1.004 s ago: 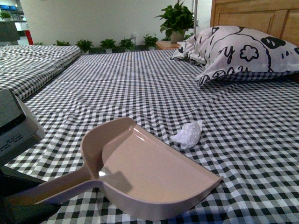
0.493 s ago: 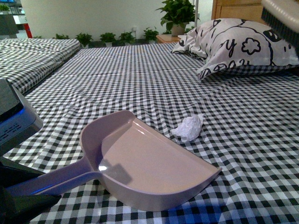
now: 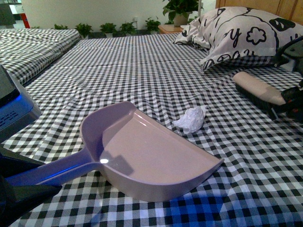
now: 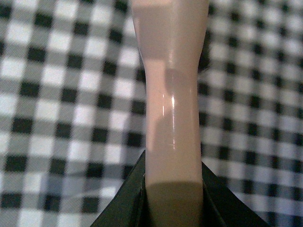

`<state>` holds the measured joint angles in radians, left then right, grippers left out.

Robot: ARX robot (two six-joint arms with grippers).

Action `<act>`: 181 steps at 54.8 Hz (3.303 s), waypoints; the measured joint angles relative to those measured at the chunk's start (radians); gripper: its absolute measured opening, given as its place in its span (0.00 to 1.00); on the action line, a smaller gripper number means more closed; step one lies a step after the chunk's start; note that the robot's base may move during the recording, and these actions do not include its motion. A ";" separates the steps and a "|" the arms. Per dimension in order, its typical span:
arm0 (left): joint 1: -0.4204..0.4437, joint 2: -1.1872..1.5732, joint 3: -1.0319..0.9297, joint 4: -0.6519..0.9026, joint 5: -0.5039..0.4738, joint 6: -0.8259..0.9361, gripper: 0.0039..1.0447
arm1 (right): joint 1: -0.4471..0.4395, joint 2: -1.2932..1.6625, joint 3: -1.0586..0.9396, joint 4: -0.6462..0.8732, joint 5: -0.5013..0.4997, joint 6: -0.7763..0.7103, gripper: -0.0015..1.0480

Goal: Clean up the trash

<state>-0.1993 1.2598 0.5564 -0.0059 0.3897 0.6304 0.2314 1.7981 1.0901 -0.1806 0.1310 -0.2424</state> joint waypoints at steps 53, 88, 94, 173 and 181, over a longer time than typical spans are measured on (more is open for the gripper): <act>0.000 0.000 0.000 0.000 0.000 0.000 0.27 | -0.081 -0.277 -0.105 -0.094 -0.355 -0.072 0.19; 0.122 -0.241 0.015 0.182 -0.243 -0.573 0.27 | -0.246 -0.780 -0.138 -0.136 -0.545 0.292 0.19; 0.112 -0.318 0.040 0.147 -0.322 -0.588 0.27 | -0.253 -0.845 -0.121 -0.152 -0.578 0.327 0.19; -0.380 -0.859 -0.092 0.111 -1.015 -0.576 0.27 | -0.034 -1.267 -0.241 0.010 0.042 0.296 0.19; -0.380 -0.860 -0.092 0.111 -1.016 -0.576 0.27 | -0.021 -1.270 -0.248 0.004 0.055 0.275 0.19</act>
<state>-0.5793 0.3996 0.4644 0.1047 -0.6262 0.0547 0.2108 0.5282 0.8417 -0.1768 0.1856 0.0330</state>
